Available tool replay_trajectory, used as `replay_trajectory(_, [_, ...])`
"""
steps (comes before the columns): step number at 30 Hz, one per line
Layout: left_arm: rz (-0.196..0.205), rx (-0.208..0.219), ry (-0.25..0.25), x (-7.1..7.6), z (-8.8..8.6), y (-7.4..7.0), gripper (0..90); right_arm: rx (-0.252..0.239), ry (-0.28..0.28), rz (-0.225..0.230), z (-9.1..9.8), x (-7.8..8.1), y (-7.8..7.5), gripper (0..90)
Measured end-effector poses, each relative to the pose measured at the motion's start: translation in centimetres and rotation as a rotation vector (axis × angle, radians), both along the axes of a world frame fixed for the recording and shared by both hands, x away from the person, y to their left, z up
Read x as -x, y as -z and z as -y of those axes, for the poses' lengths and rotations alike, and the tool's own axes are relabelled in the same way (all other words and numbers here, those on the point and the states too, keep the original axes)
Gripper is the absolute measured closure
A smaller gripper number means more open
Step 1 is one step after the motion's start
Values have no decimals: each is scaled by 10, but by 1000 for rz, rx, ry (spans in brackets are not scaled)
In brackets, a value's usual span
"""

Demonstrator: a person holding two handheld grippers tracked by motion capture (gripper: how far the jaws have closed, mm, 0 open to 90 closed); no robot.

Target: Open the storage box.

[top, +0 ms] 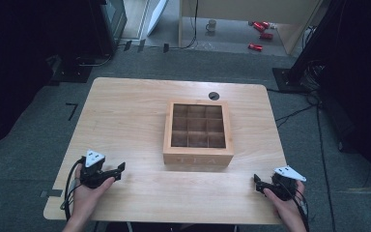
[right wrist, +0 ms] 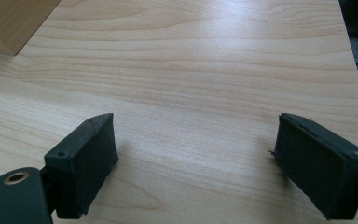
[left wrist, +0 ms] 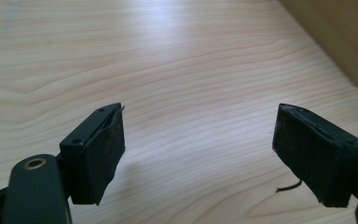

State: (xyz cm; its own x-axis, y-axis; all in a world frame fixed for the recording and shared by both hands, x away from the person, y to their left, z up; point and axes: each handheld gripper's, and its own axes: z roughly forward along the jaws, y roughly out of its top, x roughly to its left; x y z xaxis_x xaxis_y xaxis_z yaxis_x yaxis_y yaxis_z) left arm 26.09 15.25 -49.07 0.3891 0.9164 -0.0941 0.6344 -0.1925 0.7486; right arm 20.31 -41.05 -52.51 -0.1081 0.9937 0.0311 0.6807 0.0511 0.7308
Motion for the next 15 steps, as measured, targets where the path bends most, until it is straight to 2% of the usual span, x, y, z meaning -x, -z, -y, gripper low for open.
replay_trajectory(2, [2, -5, 34, -3, 12, -2, 174, 0, -1, 0, 0, 0, 0, 124])
replay_trajectory(4, [6, 2, 41, -4, 17, -3, 174, 0, -2, 0, 0, -1, 0, 124])
replay_trajectory(5, [11, 6, 68, -6, 28, -7, 174, 0, -2, 0, 0, -1, 0, 124])
replay_trajectory(6, [11, 6, 68, -6, 28, -7, 174, 0, -2, 0, 0, -1, 0, 124])
replay_trajectory(7, [18, 18, 96, -8, 40, -11, 174, 0, -2, 0, 0, -1, 0, 124])
replay_trajectory(8, [18, 18, 96, -8, 40, -11, 174, 0, -2, 0, 0, -1, 0, 124])
replay_trajectory(9, [25, 28, 122, -10, 52, -14, 174, 0, -2, 0, 0, -1, 0, 126])
replay_trajectory(10, [28, 38, 135, -10, 58, -15, 174, -15, -2, -2, 0, 0, -1, 134])
replay_trajectory(13, [33, 57, 174, -11, 73, -16, 174, -136, -10, -2, 3, -1, -4, 146])
replay_trajectory(15, [33, 64, 199, -11, 82, -16, 174, -150, -2, -1, 2, -2, -5, 163])
